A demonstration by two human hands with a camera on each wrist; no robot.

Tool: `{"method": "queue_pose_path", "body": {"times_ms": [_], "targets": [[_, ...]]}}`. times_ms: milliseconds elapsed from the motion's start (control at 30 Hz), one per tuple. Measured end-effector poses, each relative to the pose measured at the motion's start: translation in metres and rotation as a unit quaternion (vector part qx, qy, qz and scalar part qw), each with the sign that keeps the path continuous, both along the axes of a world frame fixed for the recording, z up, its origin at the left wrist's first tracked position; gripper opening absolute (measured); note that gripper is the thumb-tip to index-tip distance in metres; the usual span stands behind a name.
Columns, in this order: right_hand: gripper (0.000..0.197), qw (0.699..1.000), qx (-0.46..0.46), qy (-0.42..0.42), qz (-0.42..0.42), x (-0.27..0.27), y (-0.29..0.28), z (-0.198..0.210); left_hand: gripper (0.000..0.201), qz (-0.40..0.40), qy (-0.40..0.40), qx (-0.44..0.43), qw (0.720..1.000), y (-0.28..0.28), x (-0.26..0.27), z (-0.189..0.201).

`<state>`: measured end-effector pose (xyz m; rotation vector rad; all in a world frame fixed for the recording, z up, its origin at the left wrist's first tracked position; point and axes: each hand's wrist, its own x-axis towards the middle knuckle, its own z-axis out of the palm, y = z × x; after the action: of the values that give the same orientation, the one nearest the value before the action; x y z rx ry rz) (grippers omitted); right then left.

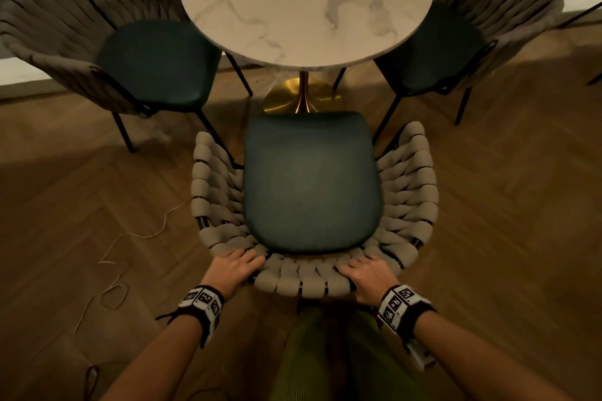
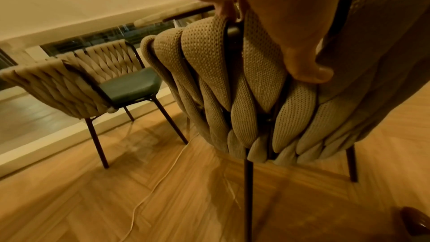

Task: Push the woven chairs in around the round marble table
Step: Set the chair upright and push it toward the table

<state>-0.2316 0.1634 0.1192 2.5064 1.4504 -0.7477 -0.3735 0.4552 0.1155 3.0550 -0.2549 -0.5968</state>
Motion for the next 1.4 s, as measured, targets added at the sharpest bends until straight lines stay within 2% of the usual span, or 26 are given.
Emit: {"method": "queue_pose_path", "body": {"times_ms": [167, 233, 300, 333, 400, 500, 800, 1000, 1400], "targets": [[0.049, 0.999, 0.039, -0.003, -0.036, -0.002, -0.007, -0.002, 0.057, 0.075, -0.035, 0.021, 0.996, -0.022, 0.001, 0.001], [0.050, 0.998, 0.036, -0.015, -0.047, -0.002, -0.013, 0.002, 0.062, 0.086, -0.008, 0.028, 0.996, -0.034, 0.003, 0.000], [0.054, 0.996, 0.016, -0.030, -0.081, -0.001, -0.022, 0.004, 0.076, 0.086, 0.064, 0.014, 0.994, -0.050, 0.003, -0.004], [0.051, 0.994, 0.008, -0.035, -0.100, 0.001, -0.026, 0.004, 0.077, 0.087, 0.093, 0.012, 0.992, -0.055, 0.004, -0.006], [0.035, 0.992, -0.006, -0.042, -0.115, 0.011, -0.030, 0.001, 0.065, 0.089, 0.115, 0.020, 0.989, -0.059, 0.010, -0.010], [0.020, 0.995, -0.025, -0.043, -0.087, 0.024, -0.027, -0.003, 0.055, 0.088, 0.140, 0.040, 0.985, -0.058, 0.019, -0.007], [0.021, 0.992, -0.078, -0.049, -0.086, 0.078, -0.011, -0.009, 0.053, 0.112, 0.131, 0.038, 0.984, -0.042, 0.070, 0.002], [0.015, 0.994, -0.074, -0.070, -0.051, 0.117, 0.008, -0.011, 0.047, 0.129, 0.129, 0.033, 0.983, -0.028, 0.105, 0.001], [0.018, 0.994, -0.054, -0.078, -0.046, 0.174, 0.029, -0.013, 0.040, 0.151, 0.106, 0.014, 0.983, -0.005, 0.157, 0.001]]}}
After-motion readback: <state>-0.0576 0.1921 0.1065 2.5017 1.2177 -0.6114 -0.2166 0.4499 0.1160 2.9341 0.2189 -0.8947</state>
